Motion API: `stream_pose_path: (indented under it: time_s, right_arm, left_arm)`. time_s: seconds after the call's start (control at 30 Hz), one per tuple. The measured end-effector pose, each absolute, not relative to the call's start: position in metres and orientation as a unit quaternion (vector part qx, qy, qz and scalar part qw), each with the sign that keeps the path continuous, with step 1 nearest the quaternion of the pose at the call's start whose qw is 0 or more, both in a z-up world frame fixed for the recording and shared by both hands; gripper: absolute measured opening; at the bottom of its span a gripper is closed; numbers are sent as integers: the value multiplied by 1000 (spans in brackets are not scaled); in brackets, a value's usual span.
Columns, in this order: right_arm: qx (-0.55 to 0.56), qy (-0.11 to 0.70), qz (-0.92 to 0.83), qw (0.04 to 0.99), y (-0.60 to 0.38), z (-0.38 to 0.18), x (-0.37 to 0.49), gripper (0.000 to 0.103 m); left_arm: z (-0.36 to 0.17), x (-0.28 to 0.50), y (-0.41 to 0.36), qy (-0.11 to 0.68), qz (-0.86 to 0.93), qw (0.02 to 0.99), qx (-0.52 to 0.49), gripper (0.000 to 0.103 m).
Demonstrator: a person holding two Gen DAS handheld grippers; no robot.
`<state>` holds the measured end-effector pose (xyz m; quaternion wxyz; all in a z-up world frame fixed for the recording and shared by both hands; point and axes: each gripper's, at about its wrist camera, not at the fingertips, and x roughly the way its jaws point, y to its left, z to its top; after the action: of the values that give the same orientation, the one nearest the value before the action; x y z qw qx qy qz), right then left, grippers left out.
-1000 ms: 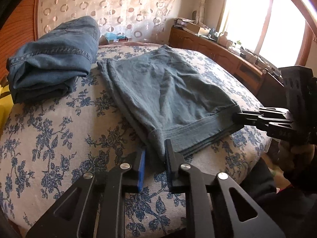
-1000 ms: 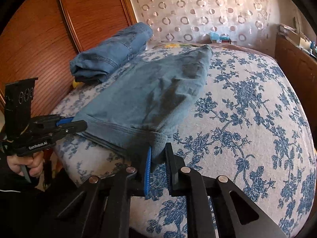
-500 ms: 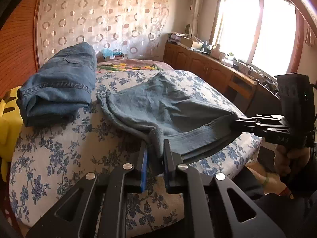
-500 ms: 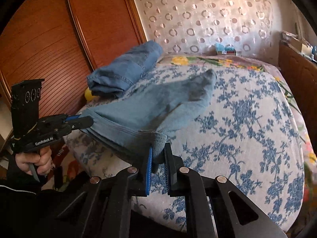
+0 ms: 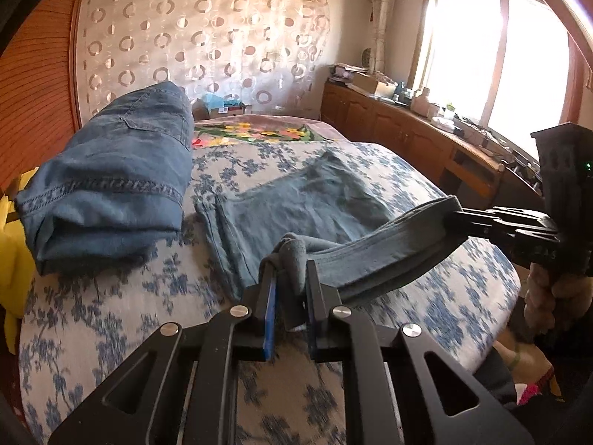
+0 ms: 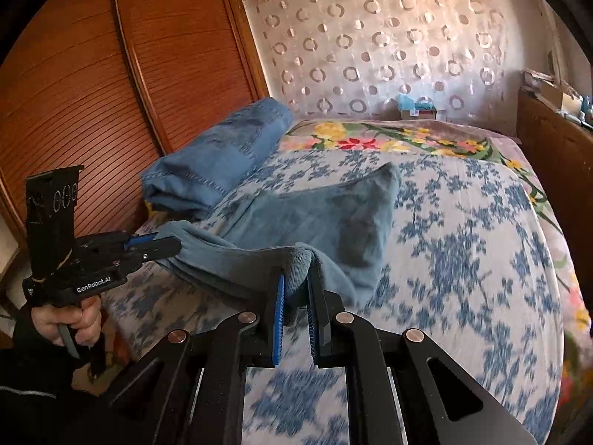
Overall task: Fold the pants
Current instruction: 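Lift the held leg hem with both grippers and fold it over the shorts, then open both grippers and release the folded leg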
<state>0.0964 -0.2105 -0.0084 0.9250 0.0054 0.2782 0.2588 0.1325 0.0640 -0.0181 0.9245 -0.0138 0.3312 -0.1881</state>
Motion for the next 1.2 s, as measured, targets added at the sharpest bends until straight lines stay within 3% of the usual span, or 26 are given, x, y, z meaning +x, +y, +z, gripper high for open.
stream_pose_path:
  time_s: [0.43,0.87,0.97,1.07,1.1,1.17,1.2]
  right_arm:
    - [-15,271,238,932,-199,9,154,11]
    - [-27,301,221,927,-182,-7,195,14]
    - [-26,295,219,930,-183,-4,190,19]
    - [-21,283,221,933,-191,0,178,24]
    - [-22,280,221,934,-194,-1,175,26]
    - [-27,276,216,936,-199,-2,169,28]
    - [-32,276,213,937,-201,-3,166,29]
  left_arm:
    - [-2,181,59,312,-169,935,2,14]
    - [-25,214,62,351,-148,924,-2,16]
    - [-25,210,63,352,-151,924,-6,24]
    - [-22,205,64,345,-149,927,-4,38]
    - [-20,202,64,341,-151,928,-4,48]
    - [-17,199,65,335,-157,929,-6,56]
    - [-16,198,64,334,-159,929,-6,68]
